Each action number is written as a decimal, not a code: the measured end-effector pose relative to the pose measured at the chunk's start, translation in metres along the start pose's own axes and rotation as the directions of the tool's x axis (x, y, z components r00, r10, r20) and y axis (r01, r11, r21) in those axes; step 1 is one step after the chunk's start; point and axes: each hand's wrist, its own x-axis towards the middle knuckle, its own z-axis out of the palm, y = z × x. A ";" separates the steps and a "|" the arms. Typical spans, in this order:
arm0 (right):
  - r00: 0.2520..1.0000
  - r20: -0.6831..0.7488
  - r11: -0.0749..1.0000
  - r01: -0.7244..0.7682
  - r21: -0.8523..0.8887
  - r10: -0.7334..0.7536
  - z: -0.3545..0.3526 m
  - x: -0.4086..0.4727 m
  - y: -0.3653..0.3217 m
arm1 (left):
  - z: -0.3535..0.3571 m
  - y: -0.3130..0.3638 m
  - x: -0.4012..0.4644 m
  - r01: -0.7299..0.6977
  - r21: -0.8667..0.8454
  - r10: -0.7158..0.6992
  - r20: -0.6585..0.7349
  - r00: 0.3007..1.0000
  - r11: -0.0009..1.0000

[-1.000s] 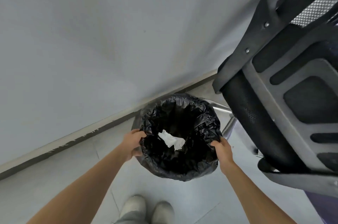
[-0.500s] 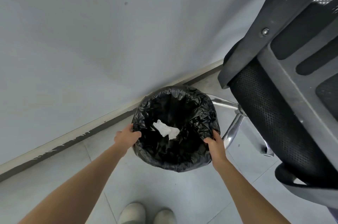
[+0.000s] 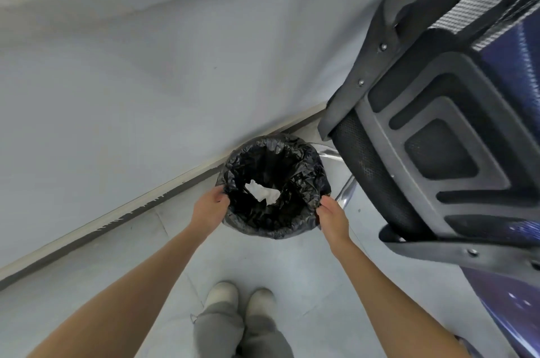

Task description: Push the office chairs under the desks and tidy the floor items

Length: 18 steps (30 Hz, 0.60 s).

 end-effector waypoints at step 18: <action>0.977 -0.210 0.702 0.120 0.702 0.043 -0.230 -0.422 -0.040 | -0.029 0.165 -0.418 -0.405 -0.139 0.426 0.400 0.812 0.904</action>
